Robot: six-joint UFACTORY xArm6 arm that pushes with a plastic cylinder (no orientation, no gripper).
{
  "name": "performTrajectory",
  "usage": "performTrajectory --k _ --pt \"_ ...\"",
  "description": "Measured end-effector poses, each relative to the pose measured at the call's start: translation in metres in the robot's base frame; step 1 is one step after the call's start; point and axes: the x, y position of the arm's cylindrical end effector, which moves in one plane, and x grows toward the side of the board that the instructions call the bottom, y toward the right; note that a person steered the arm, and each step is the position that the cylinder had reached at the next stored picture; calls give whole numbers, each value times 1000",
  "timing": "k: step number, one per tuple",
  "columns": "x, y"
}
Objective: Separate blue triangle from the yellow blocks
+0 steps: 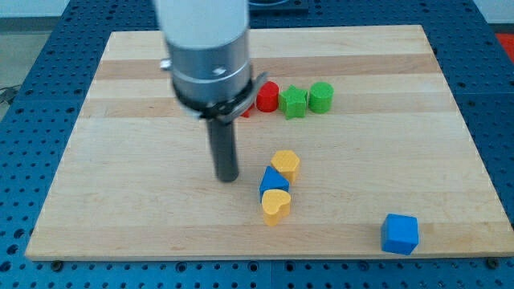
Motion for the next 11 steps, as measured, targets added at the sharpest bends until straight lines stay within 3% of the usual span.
performTrajectory --k 1,4,7,11 --pt "19 -5" --pt "12 47" --pt "12 129" --pt "28 154"
